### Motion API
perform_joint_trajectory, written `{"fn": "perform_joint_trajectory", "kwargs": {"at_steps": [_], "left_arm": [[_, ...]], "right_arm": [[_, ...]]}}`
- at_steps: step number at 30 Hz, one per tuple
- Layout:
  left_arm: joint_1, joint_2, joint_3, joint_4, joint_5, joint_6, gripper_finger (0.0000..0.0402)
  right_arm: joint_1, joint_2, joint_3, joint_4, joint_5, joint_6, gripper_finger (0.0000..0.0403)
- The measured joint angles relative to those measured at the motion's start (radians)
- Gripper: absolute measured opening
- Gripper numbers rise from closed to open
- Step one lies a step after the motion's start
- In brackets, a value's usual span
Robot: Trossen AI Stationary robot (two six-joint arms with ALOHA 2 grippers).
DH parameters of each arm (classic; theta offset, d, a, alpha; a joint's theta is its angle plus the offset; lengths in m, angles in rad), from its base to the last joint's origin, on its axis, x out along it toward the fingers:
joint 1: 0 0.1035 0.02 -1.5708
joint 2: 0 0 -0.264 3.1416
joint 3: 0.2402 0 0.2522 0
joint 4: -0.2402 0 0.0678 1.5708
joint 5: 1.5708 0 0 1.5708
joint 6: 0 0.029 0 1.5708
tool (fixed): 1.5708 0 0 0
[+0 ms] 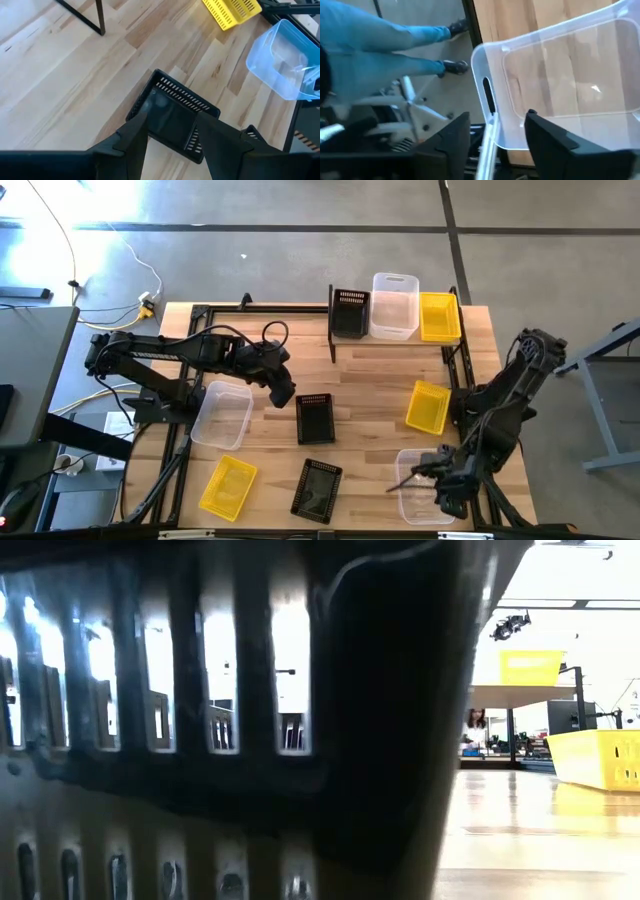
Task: Stack baskets on shelf by color
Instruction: Stack the right transparent bin on top of the transparent bin on the shelf
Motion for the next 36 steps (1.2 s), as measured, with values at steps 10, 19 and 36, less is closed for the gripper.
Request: {"fn": "perform_joint_trajectory", "kwargs": {"at_steps": [10,19,36], "left_arm": [[0.0,0.0,0.0,0.0,-0.001,-0.04,0.0161],[0.0,0.0,0.0,0.0,-0.003,-0.052,0.0161],[0.001,0.0,0.0,0.0,-0.005,-0.036,0.0161]], "right_arm": [[0.095,0.179,0.0,0.086,-0.024,-0.072,0.0224],[0.118,0.309,0.0,0.197,-0.055,-0.092,0.0224],[0.118,0.47,0.0,0.202,-0.03,-0.09,0.0174]]}}
